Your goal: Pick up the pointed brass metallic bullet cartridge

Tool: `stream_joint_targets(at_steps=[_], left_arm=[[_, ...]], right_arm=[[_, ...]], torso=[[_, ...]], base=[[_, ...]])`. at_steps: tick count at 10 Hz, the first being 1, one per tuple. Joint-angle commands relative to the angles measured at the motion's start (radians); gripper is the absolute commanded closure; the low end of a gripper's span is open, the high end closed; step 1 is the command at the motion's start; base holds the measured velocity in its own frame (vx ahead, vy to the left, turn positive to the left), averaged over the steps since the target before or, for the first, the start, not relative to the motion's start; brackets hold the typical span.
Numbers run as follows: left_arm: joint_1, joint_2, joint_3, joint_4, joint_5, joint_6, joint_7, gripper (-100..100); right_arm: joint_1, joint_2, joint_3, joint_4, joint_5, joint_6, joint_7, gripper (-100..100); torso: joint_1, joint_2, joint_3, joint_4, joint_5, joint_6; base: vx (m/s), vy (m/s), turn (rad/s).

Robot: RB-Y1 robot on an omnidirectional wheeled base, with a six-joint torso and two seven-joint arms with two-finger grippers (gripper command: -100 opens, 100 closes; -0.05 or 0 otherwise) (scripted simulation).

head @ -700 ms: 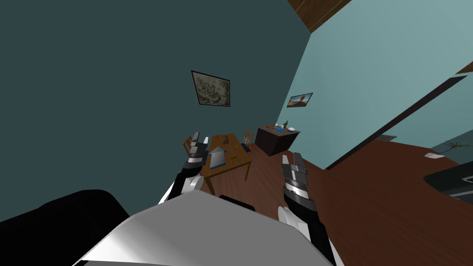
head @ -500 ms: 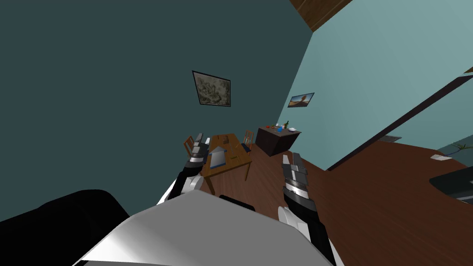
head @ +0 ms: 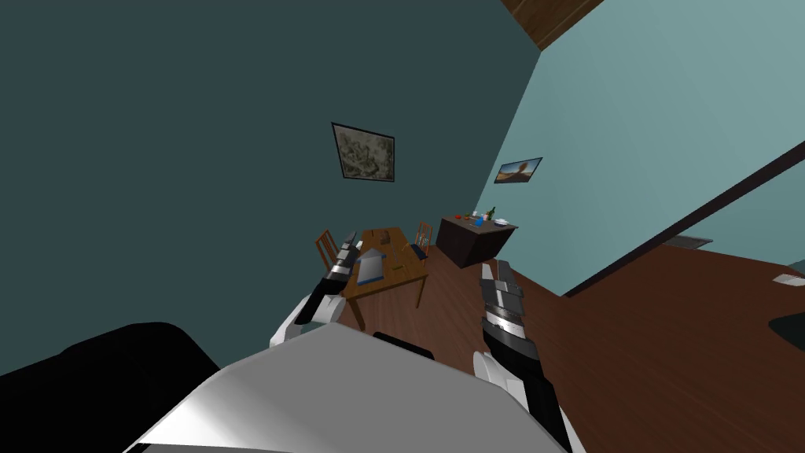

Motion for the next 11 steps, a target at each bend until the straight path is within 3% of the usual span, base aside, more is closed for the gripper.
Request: stream_joint_targets(at_steps=[1,4,7,8,9,10,11], left_arm=[[-0.005,0.005,-0.002,0.037,-0.006,0.007,0.009,-100],[-0.037,0.026,0.010,0.106,-0.015,0.082,0.039,-100],[-0.056,0.035,0.016,0.147,-0.019,0.123,0.054,-100],[-0.075,0.042,0.023,0.189,-0.024,0.160,0.070,-100],[-0.075,0.042,0.023,0.189,-0.024,0.165,0.070,-100],[-0.096,0.048,0.030,0.232,-0.028,0.201,0.086,-100],[-0.096,0.048,0.030,0.232,-0.028,0.208,0.086,-100]], right_arm=[[0.000,0.000,0.000,0.000,0.000,0.000,0.000,0],[0.000,0.000,0.000,0.000,0.000,0.000,0.000,0],[0.000,0.000,0.000,0.000,0.000,0.000,0.000,0],[0.000,0.000,0.000,0.000,0.000,0.000,0.000,0],[0.000,0.000,0.000,0.000,0.000,0.000,0.000,0],[0.000,0.000,0.000,0.000,0.000,0.000,0.000,0],[0.000,0.000,0.000,0.000,0.000,0.000,0.000,0]], torso=[[0.000,0.000,0.000,0.000,0.000,0.000],[0.003,0.000,0.000,0.000,0.001,0.000],[0.002,-0.001,0.000,0.000,0.000,0.000],[0.002,-0.001,0.000,0.000,0.000,0.000],[0.002,-0.001,0.000,0.000,0.000,0.000],[0.002,-0.001,0.000,0.000,0.000,0.000],[0.002,-0.001,0.000,0.000,0.000,0.000]], base=[[0.006,-0.054,0.025],[0.006,-0.035,0.040],[0.011,-0.046,0.038],[0.012,-0.050,0.056],[0.011,-0.044,0.032],[0.015,-0.057,0.049],[0.012,-0.049,0.032]])
